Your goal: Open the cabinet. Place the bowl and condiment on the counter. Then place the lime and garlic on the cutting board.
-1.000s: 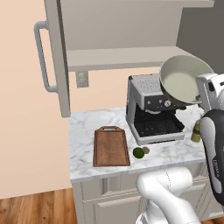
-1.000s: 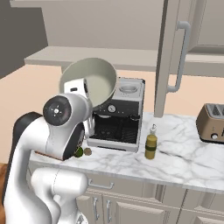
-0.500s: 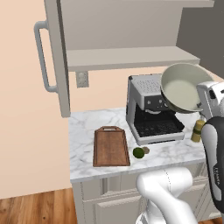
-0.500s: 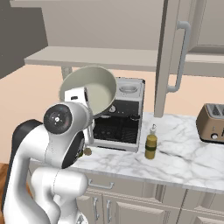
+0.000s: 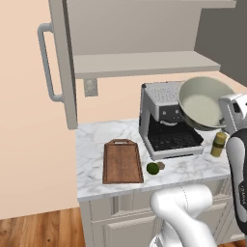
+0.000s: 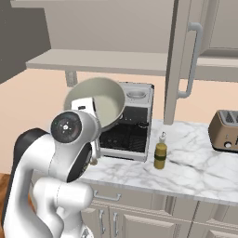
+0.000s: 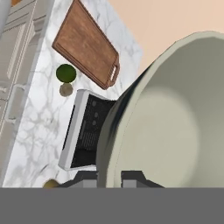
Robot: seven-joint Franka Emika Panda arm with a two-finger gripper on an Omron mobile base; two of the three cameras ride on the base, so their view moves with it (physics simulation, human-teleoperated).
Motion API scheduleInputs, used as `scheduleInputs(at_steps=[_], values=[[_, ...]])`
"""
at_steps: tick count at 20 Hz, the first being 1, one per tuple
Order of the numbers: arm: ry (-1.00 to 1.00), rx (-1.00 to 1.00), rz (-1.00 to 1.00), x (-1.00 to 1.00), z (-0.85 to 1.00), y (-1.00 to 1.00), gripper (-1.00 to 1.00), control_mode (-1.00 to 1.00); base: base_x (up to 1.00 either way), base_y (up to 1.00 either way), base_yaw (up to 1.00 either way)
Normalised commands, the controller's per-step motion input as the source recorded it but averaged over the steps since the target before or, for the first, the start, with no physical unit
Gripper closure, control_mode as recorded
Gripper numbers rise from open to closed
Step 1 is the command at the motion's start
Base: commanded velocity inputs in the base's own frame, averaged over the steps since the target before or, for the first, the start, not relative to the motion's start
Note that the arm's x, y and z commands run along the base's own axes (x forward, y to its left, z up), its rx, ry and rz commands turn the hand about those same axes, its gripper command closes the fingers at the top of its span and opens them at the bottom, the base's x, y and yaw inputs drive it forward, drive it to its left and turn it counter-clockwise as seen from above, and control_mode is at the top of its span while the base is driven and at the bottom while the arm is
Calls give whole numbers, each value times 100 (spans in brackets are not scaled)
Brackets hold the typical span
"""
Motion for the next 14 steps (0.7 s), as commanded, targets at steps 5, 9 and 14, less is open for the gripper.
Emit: scheduleInputs(at_steps=[5,9,14], values=[[-7,3,2,-15,-25,-4,100,-100,0,0,0],[-12,9,6,-10,-29,-7,100,-100,0,0,0],[-10,9,7,-6,-30,-8,100,-100,0,0,0]])
